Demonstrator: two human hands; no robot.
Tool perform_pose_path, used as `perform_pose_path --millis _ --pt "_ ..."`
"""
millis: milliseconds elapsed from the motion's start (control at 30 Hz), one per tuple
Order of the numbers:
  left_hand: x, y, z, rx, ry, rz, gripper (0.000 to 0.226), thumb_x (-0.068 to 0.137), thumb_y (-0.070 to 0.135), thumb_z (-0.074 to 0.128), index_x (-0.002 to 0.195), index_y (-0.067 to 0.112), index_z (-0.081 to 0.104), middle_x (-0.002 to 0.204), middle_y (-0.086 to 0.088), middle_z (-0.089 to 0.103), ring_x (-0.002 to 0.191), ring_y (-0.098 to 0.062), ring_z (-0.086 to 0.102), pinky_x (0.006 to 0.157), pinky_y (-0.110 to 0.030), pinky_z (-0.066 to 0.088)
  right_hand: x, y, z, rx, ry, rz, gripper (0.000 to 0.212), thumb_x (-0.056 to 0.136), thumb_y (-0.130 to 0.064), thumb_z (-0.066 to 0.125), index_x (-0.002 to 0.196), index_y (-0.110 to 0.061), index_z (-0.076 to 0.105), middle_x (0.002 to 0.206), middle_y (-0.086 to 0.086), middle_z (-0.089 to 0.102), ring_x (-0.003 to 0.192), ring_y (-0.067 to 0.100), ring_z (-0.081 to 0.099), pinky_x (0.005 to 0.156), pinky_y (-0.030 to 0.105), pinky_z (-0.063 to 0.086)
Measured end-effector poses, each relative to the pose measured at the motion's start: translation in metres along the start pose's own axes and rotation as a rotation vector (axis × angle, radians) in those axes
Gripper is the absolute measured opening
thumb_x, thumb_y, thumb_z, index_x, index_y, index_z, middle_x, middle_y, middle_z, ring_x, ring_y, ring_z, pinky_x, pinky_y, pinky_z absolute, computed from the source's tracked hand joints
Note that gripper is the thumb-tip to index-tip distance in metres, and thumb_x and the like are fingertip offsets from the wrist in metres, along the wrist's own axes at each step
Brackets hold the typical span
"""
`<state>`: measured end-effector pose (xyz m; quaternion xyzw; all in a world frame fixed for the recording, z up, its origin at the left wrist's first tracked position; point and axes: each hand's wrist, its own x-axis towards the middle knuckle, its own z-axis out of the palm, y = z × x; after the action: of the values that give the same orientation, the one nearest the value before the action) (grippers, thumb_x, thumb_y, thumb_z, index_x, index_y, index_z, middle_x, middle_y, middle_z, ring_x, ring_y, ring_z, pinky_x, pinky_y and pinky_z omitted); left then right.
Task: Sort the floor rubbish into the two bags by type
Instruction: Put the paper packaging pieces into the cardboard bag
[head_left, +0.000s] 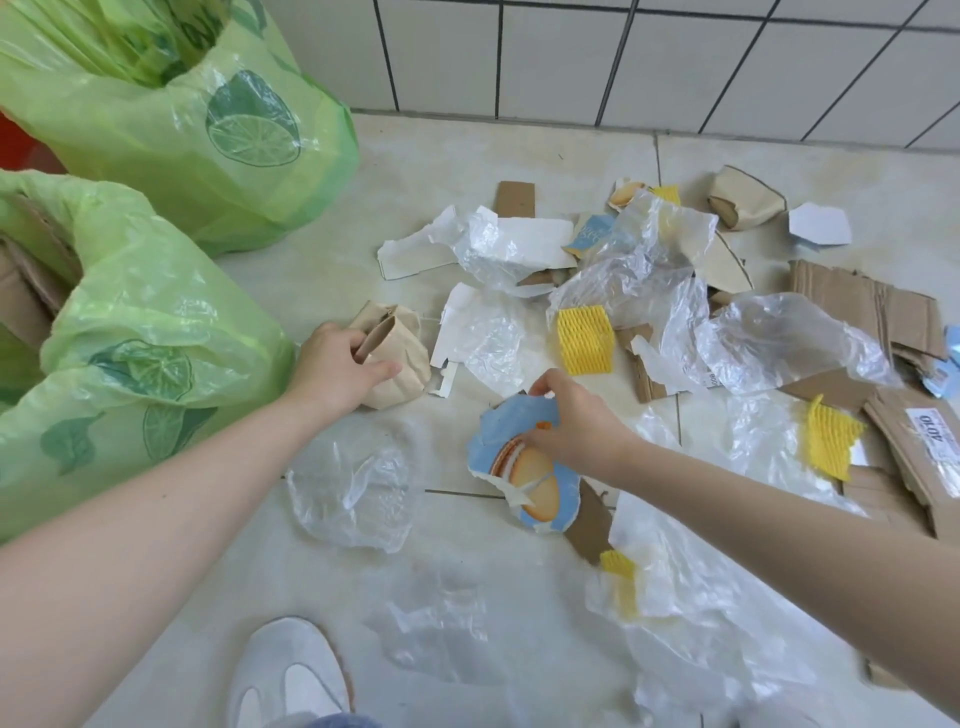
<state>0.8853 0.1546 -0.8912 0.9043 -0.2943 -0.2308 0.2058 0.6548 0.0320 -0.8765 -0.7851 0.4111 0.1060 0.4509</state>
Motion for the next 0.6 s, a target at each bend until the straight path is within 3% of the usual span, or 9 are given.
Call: perform_pose_path --millis 67,200,333,433,533,600 --pt "-0.009 -0.004 -0.004 -0.035 0.032 0.031 0.043 0.075 0.028 0.078 0.057 0.007 0.045 0.078 -0.004 0.043 0.066 -0.024 0.044 0.057 -0.031 0.031 -0.007 -0.011 -0.005 0.100 0.015 -0.033 0.036 0.086 -0.016 0.063 0.114 -0.019 0.042 0.086 0.004 0.057 0.064 0.012 0.054 0.050 0.021 0.043" --pt "-0.035 0.004 -0.020 -0.125 0.124 0.133 0.039 0.072 0.024 0.080 0.060 0.007 0.047 0.074 -0.003 0.043 0.064 -0.020 0.042 0.055 -0.015 0.029 -0.024 -0.034 -0.020 0.317 0.000 -0.070 0.042 0.084 -0.011 0.066 0.117 -0.024 0.043 0.100 0.012 0.065 0.075 0.017 0.061 0.054 0.019 0.049" --pt "-0.067 0.024 -0.061 -0.229 0.276 0.285 0.036 0.069 0.024 0.080 0.058 0.022 0.045 0.073 0.006 0.043 0.064 -0.003 0.044 0.059 -0.009 0.032 -0.039 -0.064 -0.040 0.455 0.072 -0.107 0.032 0.082 -0.007 0.067 0.110 -0.019 0.056 0.099 0.007 0.067 0.086 0.028 0.067 0.067 0.046 0.060" --pt "-0.084 0.033 -0.093 -0.272 0.380 0.285 0.027 0.070 0.026 0.080 0.069 0.011 0.058 0.082 0.001 0.051 0.068 -0.009 0.047 0.063 -0.008 0.033 -0.043 -0.096 -0.051 0.579 0.102 -0.142 0.027 0.083 -0.003 0.065 0.108 -0.013 0.060 0.106 0.015 0.066 0.097 0.037 0.066 0.076 0.061 0.055" --pt "-0.096 0.031 -0.119 -0.362 0.437 0.235 0.025 0.074 0.028 0.078 0.086 0.011 0.064 0.092 -0.002 0.060 0.082 -0.016 0.056 0.075 -0.024 0.045 -0.047 -0.133 -0.054 0.615 0.087 -0.201 0.026 0.082 -0.003 0.065 0.106 -0.012 0.061 0.108 0.018 0.066 0.099 0.037 0.066 0.078 0.061 0.055" --pt "-0.103 0.028 -0.137 -0.441 0.482 0.211 0.026 0.076 0.030 0.076 0.095 0.018 0.065 0.097 -0.002 0.064 0.089 -0.020 0.061 0.081 -0.039 0.051 -0.048 -0.154 -0.054 0.603 0.072 -0.256 0.027 0.079 -0.007 0.065 0.105 -0.011 0.061 0.107 0.018 0.066 0.093 0.035 0.067 0.076 0.052 0.058"
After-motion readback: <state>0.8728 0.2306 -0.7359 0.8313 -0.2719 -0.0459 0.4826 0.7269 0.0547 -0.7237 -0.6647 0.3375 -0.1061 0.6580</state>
